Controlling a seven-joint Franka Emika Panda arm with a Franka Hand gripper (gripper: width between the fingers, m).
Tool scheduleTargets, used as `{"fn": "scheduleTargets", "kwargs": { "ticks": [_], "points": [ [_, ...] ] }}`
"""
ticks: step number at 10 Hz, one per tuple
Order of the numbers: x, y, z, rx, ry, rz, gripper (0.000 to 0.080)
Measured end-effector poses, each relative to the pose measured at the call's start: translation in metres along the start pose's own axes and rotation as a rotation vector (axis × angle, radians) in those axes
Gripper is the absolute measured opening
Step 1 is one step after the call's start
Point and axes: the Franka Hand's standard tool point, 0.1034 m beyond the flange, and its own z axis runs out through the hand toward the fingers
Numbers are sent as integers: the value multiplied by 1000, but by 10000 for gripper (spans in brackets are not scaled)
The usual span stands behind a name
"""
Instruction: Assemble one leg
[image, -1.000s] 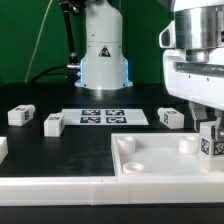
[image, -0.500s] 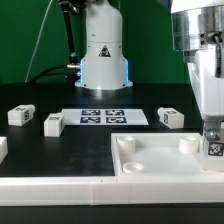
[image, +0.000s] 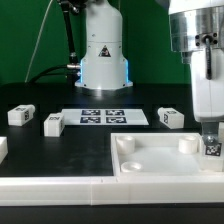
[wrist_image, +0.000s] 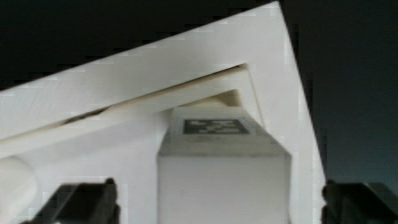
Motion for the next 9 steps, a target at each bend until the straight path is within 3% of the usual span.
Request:
{"fn": "scheduleTargets", "kwargs": {
  "ticks": [1, 4, 9],
  "points": [
    [1, -2, -1, 2, -3, -31, 632],
    [0, -2, -3, -43, -5, -419, 649],
    [0, -1, -2, -43, -9, -511, 649]
  ]
}}
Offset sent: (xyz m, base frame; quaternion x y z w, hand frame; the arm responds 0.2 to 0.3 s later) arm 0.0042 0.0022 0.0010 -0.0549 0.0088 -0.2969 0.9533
